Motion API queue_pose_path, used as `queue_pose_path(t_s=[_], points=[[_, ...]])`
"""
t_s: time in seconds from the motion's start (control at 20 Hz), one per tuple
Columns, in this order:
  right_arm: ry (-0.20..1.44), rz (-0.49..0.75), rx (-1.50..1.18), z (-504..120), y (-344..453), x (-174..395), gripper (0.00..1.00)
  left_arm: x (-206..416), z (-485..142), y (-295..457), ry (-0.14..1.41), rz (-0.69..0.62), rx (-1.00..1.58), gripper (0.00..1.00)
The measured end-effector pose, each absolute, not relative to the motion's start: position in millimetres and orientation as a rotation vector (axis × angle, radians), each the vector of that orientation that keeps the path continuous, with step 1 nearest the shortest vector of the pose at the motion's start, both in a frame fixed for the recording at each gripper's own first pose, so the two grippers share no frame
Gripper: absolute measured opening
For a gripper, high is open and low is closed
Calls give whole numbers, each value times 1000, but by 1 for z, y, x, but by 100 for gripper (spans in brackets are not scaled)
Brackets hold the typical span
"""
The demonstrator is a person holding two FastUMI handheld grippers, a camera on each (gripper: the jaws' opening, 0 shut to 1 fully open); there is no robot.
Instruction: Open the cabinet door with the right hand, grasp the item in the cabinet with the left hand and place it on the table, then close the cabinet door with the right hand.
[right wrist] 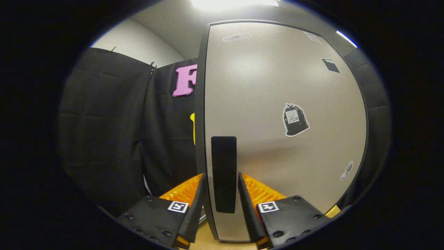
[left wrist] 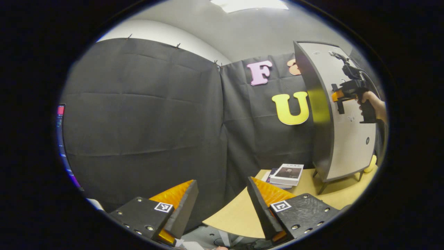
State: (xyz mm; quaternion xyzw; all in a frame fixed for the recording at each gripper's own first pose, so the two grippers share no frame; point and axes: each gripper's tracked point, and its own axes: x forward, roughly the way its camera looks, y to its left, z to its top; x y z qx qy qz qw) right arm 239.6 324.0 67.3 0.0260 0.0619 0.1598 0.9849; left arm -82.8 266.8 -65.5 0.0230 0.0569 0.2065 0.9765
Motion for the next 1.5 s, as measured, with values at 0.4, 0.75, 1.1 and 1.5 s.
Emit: queue_pose_path(t_s=[0.4,0.75,1.1,1.5], points=[[209,363,23,59,327,239,16,-79,-62,264,104,400,46,86],[208,439,52,65,324,220,9,-61,-52,239,74,343,53,86],[229,549,55,76,316,190,10,-41,-45,188,59,241,43,87],[242,632,68,80,302,170,9,-17,-40,118,51,112,44,87]])
